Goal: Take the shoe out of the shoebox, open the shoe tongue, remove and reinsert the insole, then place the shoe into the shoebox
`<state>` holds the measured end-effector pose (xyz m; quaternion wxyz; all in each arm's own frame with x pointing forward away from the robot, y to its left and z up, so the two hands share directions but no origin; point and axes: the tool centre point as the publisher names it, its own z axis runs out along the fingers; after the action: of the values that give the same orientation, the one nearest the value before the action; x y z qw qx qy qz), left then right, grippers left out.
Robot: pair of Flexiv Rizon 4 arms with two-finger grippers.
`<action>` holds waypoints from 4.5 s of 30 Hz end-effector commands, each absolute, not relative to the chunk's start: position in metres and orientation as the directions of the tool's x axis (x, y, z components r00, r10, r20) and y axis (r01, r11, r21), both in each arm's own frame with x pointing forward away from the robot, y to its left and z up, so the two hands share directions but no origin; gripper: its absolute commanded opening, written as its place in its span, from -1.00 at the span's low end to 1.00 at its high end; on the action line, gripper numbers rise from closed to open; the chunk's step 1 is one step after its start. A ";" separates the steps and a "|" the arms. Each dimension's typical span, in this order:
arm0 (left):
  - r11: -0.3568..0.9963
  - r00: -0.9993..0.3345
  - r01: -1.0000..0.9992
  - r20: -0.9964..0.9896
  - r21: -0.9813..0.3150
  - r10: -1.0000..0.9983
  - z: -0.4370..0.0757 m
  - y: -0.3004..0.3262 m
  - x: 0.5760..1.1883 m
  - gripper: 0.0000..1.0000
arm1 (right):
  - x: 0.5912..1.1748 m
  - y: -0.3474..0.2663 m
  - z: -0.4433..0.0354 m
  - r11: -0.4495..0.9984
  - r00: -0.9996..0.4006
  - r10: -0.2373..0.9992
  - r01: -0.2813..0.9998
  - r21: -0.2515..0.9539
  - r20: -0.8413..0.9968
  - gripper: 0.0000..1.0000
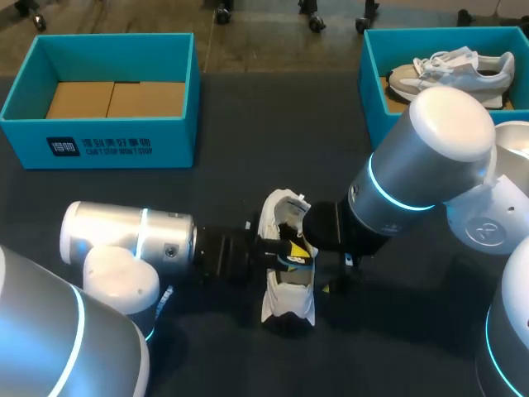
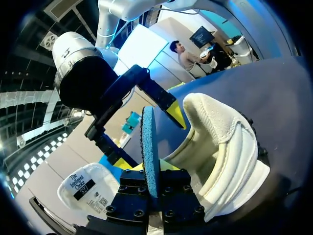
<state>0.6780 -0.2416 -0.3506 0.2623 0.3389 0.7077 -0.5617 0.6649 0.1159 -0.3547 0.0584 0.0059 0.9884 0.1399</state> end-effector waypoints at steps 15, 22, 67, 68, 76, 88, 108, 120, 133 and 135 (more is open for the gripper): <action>0.159 -0.662 0.749 -0.717 -0.643 0.218 -0.320 -0.217 0.656 -0.37 | 0.665 0.117 -0.356 0.961 -0.993 0.028 -0.004 0.277 -0.114 1.00; 0.165 -0.665 0.747 -0.712 -0.644 0.226 -0.334 -0.223 0.658 -1.00 | 0.665 0.117 -0.356 0.961 -0.993 0.028 -0.004 0.277 -0.114 1.00; 0.244 -0.670 0.743 -0.701 -0.624 0.245 -0.356 -0.225 0.667 -1.00 | 0.665 0.117 -0.356 0.961 -0.993 0.028 -0.004 0.277 -0.114 1.00; 0.256 -0.673 0.739 -0.698 -0.623 0.245 -0.358 -0.225 0.670 -1.00 | 0.665 0.117 -0.356 0.961 -0.993 0.028 -0.004 0.277 -0.114 1.00; 0.257 -0.685 0.728 -0.682 -0.636 0.255 -0.348 -0.216 0.665 -0.33 | 0.665 0.117 -0.356 0.961 -0.993 0.028 -0.004 0.277 -0.114 1.00; 0.277 -0.685 0.728 -0.662 -0.627 0.303 -0.316 -0.194 0.653 -0.23 | 0.665 0.117 -0.356 0.961 -0.993 0.028 -0.004 0.277 -0.114 1.00; 0.216 -0.529 0.824 -0.573 -0.524 0.626 -0.282 -0.173 0.644 -0.33 | 0.662 0.092 -0.347 0.962 -0.991 0.044 0.009 0.274 -0.123 1.00; 0.184 -0.410 0.861 -0.432 -0.474 0.803 -0.266 -0.163 0.647 -0.34 | 0.656 0.016 -0.318 0.967 -0.994 -0.013 -0.040 0.251 -0.107 1.00; 0.181 -0.296 0.891 -0.231 -0.417 0.927 -0.241 -0.176 0.655 -0.48 | 0.656 -0.031 -0.293 0.960 -0.990 -0.098 -0.121 0.251 -0.102 1.00; 0.177 -0.275 0.894 -0.189 -0.412 0.943 -0.238 -0.178 0.658 -0.79 | 0.656 -0.031 -0.293 0.960 -0.990 -0.098 -0.121 0.251 -0.102 1.00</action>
<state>0.6531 -0.1714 -0.2427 0.0628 0.5574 0.7651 -0.3161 0.6647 -0.0171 -0.3089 0.0397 -0.0543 0.9907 0.1184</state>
